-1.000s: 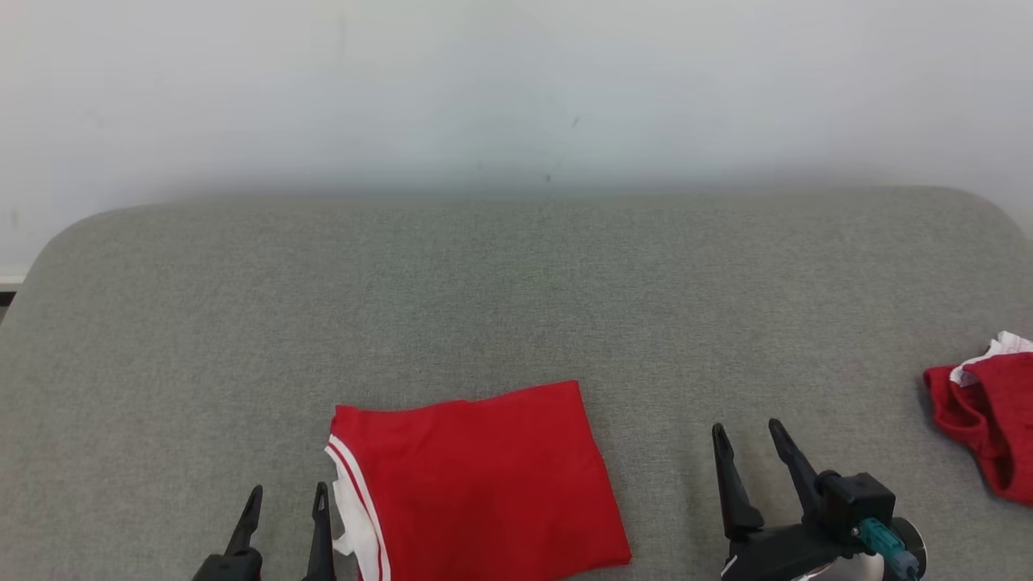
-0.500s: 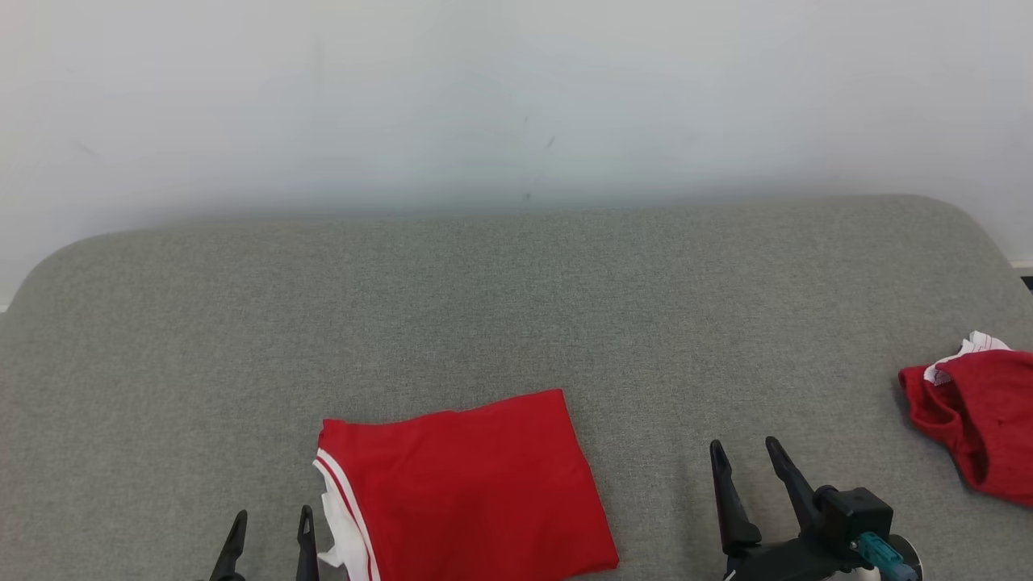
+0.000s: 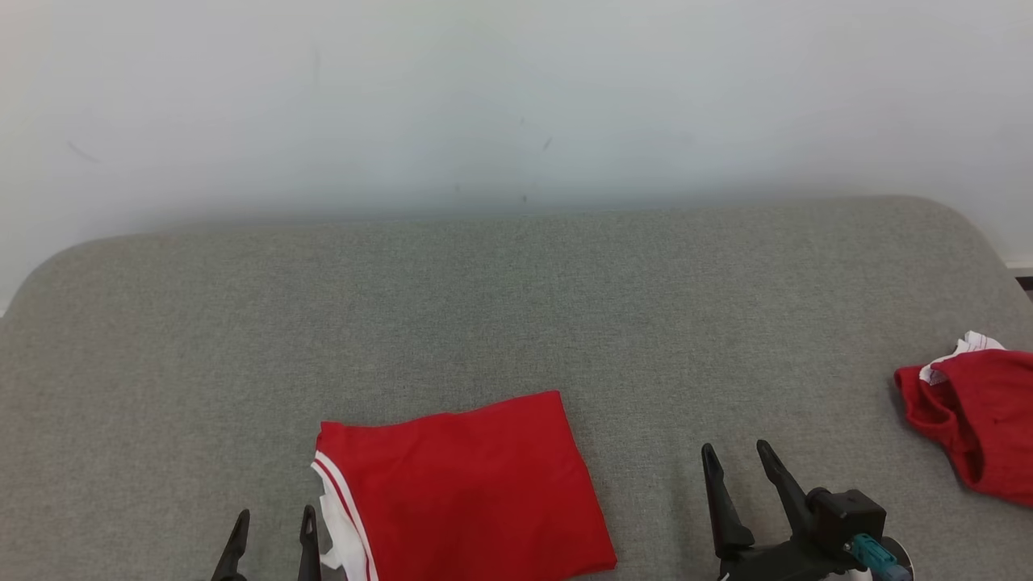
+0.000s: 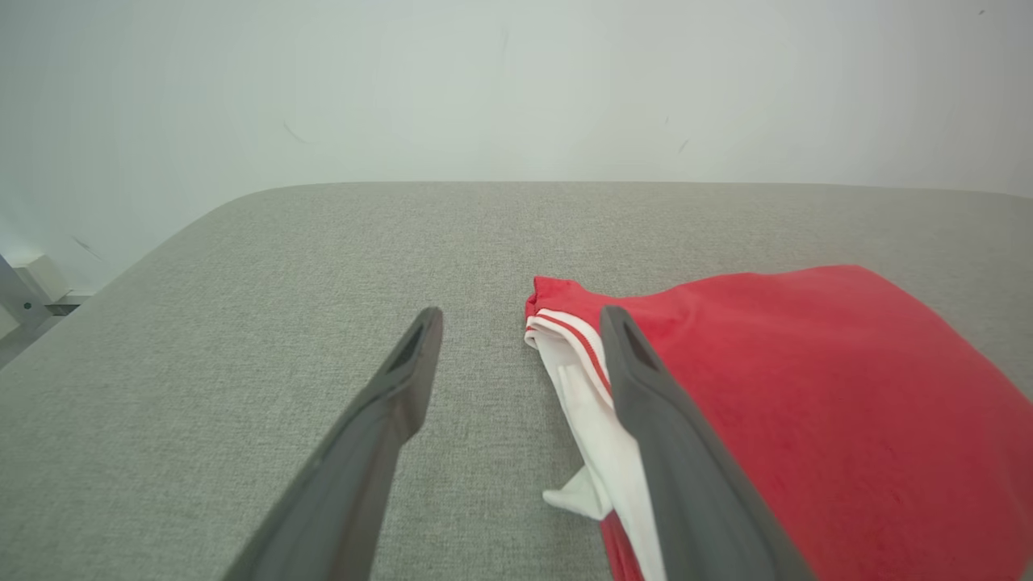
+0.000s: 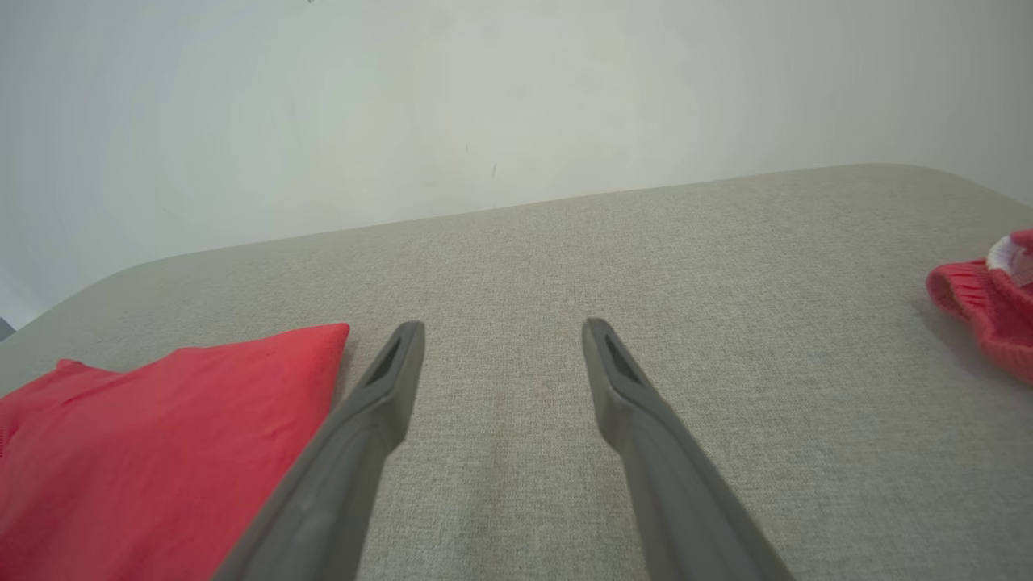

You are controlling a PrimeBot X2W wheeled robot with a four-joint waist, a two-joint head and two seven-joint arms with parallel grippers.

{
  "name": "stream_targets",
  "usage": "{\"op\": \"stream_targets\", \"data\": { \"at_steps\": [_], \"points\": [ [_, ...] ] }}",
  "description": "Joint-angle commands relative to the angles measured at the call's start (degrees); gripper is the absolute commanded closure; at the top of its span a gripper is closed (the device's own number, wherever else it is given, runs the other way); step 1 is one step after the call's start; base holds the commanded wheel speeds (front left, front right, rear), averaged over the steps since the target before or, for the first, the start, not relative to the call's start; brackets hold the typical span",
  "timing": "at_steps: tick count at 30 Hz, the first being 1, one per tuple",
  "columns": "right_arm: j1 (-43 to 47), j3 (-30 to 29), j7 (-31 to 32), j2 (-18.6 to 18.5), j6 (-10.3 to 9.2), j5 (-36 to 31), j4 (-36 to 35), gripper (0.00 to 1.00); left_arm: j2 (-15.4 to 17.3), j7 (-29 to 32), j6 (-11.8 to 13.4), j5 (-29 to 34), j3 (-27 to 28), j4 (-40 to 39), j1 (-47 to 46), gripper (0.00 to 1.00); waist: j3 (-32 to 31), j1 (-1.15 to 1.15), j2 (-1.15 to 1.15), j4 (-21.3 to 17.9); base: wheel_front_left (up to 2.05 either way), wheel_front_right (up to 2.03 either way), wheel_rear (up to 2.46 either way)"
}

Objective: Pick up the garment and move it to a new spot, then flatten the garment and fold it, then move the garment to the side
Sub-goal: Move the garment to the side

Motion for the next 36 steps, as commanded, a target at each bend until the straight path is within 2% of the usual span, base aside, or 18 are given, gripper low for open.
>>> {"op": "stream_targets", "data": {
  "at_steps": [1,10,17,29,36],
  "points": [
    [0.0,0.17,-0.24,0.15,-0.14,0.13,0.09,0.0,-0.03,-0.19,0.05,0.13,0.03,-0.34,0.67,0.0,-0.01,0.0,0.0,0.04,0.0,0.0,0.0],
    [-0.36,0.48,-0.24,0.15,-0.14,0.34,-0.08,0.0,-0.03,-0.18,0.18,-0.21,-0.61,-0.47,0.28,0.0,0.61,0.0,0.0,0.98,0.0,0.0,0.0],
    [-0.7,1.63,-0.23,0.16,-0.14,0.42,-0.03,0.0,-0.03,-0.18,0.17,-0.72,-1.77,-0.49,-0.35,0.0,2.35,0.0,0.0,3.23,0.0,0.0,0.0],
    [-2.67,5.2,-0.23,0.14,-0.14,0.21,3.02,0.0,-0.04,-0.19,0.39,-1.43,-6.84,-0.07,-2.87,0.0,6.52,0.0,0.0,11.82,0.0,0.0,0.0],
    [-4.23,3.0,-0.23,0.12,-0.14,-1.92,6.9,0.0,-0.03,-0.18,0.94,-1.94,-8.16,-0.14,-2.97,0.0,7.66,0.0,0.0,17.08,0.0,0.0,0.0]
  ]
}}
